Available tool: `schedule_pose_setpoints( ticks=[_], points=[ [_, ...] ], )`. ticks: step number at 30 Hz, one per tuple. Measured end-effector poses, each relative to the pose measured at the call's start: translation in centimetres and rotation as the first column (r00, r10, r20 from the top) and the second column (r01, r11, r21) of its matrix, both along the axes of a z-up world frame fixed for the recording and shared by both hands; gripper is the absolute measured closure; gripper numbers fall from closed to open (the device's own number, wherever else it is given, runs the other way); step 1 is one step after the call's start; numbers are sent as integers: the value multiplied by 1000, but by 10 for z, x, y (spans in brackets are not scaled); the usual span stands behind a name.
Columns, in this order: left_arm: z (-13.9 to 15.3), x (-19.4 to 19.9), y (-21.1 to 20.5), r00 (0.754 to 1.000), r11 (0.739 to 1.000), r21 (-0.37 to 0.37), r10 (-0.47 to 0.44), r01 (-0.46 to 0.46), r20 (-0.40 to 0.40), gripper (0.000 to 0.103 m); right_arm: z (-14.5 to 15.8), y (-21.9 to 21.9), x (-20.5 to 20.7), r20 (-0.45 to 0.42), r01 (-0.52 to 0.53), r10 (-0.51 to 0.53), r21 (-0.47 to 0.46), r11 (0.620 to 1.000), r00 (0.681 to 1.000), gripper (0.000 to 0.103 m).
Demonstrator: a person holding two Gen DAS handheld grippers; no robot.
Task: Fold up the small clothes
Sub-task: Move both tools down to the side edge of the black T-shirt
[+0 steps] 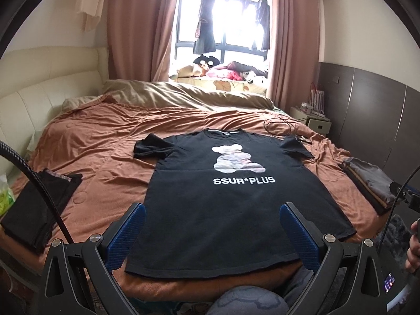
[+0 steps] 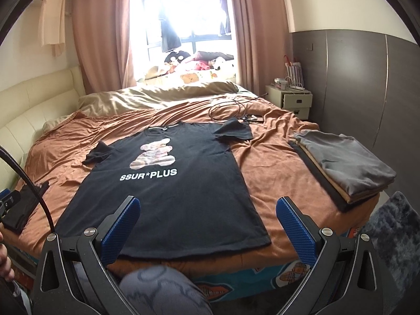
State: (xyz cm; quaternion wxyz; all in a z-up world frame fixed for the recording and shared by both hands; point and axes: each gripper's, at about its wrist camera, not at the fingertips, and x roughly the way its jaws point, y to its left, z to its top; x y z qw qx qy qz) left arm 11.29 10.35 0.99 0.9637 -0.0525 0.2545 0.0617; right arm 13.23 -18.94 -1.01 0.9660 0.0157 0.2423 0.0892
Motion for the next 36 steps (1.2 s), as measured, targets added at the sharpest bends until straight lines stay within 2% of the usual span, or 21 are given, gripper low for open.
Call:
schedule_pose_setpoints(
  ticks=[7,11,17,23,29,31,33,36],
  points=[
    [0,49,39,999,999,0,45,-45,-19,2,-3,16,57,-32,3,-2,34,999,1000,0],
    [2,76,57,997,998,8,68,-68,-29,2,-3,28,85,-41,3,-3,3,1000,999,0],
    [7,116,86,996,997,4,80,-80,-38,6,1,52,133,-50,-38,41,59,998,998,0],
    [14,156,114,996,997,10,77,-76,-48,14,-1,88,184,-44,-81,85,88,993,995,0],
    [18,198,147,989,993,-4,115,-116,-93,23,-11,123,233,-55,-109,114,89,990,992,10],
    [18,210,157,987,992,-7,125,-126,-105,23,-16,139,252,-80,-135,142,88,987,987,19],
    [16,223,167,983,991,-9,133,-135,-124,23,-22,155,272,-109,-160,171,101,982,979,22],
    [7,241,178,969,985,24,174,-173,-175,26,-29,174,298,-142,-187,205,128,974,968,23]
  ],
)
